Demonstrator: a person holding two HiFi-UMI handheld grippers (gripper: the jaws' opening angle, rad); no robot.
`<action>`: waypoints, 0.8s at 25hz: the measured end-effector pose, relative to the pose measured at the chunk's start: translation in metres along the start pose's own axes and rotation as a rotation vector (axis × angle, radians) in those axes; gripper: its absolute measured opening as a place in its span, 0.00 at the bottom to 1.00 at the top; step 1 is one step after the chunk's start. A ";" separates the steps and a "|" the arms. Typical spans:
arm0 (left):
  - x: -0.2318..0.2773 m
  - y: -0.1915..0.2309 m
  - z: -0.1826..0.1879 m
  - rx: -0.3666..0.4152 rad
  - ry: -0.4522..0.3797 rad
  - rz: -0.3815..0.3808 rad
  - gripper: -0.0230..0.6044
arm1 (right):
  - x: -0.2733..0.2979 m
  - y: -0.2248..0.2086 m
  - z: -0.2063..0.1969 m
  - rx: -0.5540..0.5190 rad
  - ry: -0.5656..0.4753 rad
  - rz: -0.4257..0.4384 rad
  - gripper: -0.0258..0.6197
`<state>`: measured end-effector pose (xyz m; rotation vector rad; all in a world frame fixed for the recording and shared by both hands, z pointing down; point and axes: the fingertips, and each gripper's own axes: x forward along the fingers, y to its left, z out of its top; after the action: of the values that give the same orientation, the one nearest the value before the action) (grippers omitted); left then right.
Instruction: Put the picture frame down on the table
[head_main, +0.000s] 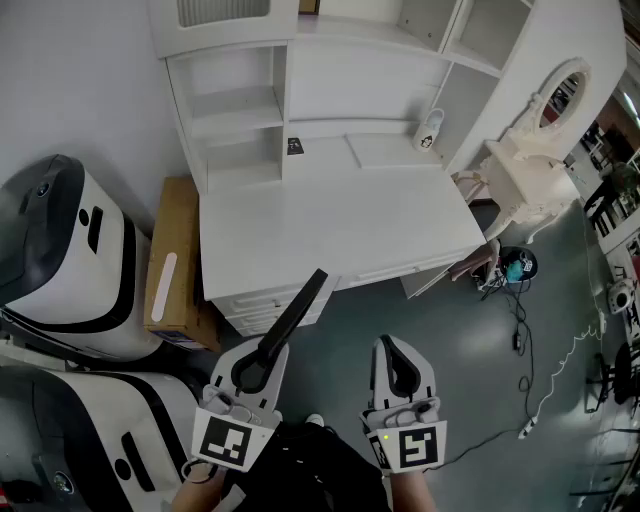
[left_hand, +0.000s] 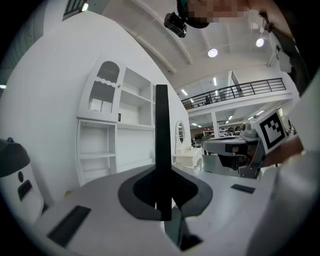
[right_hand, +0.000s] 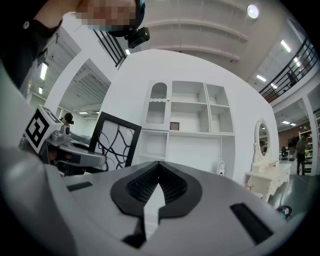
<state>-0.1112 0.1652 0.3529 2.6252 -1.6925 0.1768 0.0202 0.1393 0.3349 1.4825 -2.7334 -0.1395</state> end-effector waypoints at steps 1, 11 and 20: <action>0.001 0.000 0.000 -0.001 0.001 0.000 0.07 | 0.001 0.000 0.000 0.001 0.001 0.000 0.04; 0.003 -0.001 0.001 0.005 -0.001 -0.006 0.07 | 0.000 -0.003 0.000 0.003 0.001 -0.008 0.04; -0.001 0.002 0.000 0.004 -0.003 -0.030 0.07 | -0.002 0.000 0.000 0.035 -0.005 -0.041 0.04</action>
<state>-0.1137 0.1650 0.3522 2.6532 -1.6548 0.1764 0.0212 0.1413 0.3344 1.5496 -2.7246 -0.0973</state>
